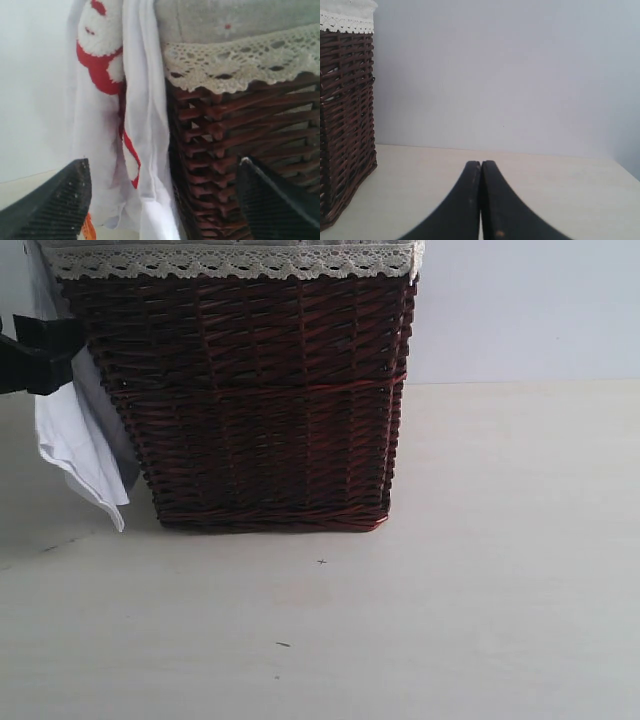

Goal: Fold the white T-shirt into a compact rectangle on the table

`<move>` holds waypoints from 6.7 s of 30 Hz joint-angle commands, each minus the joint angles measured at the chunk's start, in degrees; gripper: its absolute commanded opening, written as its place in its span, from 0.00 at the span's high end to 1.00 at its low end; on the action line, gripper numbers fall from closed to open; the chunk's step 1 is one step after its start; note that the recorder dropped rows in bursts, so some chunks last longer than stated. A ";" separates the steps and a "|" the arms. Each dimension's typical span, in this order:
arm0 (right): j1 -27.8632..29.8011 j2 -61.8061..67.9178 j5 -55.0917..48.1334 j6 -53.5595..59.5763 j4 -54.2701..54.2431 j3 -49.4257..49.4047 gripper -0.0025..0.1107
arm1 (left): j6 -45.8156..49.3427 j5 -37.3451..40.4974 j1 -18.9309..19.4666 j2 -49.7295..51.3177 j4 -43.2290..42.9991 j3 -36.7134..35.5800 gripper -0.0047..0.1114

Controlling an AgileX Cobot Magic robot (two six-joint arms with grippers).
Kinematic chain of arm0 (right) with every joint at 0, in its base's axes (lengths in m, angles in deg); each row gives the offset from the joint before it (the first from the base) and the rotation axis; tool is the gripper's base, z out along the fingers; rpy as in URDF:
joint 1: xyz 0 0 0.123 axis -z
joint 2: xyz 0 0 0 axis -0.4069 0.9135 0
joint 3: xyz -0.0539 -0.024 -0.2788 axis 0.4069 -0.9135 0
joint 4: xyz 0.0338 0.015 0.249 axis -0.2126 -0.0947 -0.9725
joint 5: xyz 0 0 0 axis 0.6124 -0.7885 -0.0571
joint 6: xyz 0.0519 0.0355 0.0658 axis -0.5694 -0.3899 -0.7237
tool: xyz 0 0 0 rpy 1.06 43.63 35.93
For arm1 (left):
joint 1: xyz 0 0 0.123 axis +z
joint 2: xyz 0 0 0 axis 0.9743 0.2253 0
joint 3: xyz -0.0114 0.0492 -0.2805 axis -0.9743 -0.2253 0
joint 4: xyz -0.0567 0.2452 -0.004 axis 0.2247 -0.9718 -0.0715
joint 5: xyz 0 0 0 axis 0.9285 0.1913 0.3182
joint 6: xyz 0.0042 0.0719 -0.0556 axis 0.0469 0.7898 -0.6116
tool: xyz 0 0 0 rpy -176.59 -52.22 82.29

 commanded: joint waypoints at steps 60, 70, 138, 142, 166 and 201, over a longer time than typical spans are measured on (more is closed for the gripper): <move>0.26 -0.26 0.92 0.01 0.05 -0.29 0.98 | 8.73 -21.22 4.67 8.02 -8.91 3.08 0.96; 0.26 -0.26 0.92 0.01 0.05 -0.29 0.98 | 10.33 -21.36 4.67 -4.57 -6.98 13.79 0.96; 0.26 -0.26 0.92 0.01 0.05 -0.29 0.98 | -73.57 -27.49 4.67 -11.71 -91.67 15.61 0.96; 0.26 -0.26 0.92 0.01 0.05 -0.29 0.98 | -69.91 -23.08 4.67 -7.83 -91.67 13.57 0.96; 0.26 -0.26 0.92 0.01 0.05 -0.29 0.98 | -48.55 -2.12 4.67 -2.20 -71.39 13.61 0.96; 0.26 -0.26 0.92 0.01 0.05 -0.29 0.98 | -53.78 -3.27 4.67 -24.28 -64.02 14.21 0.96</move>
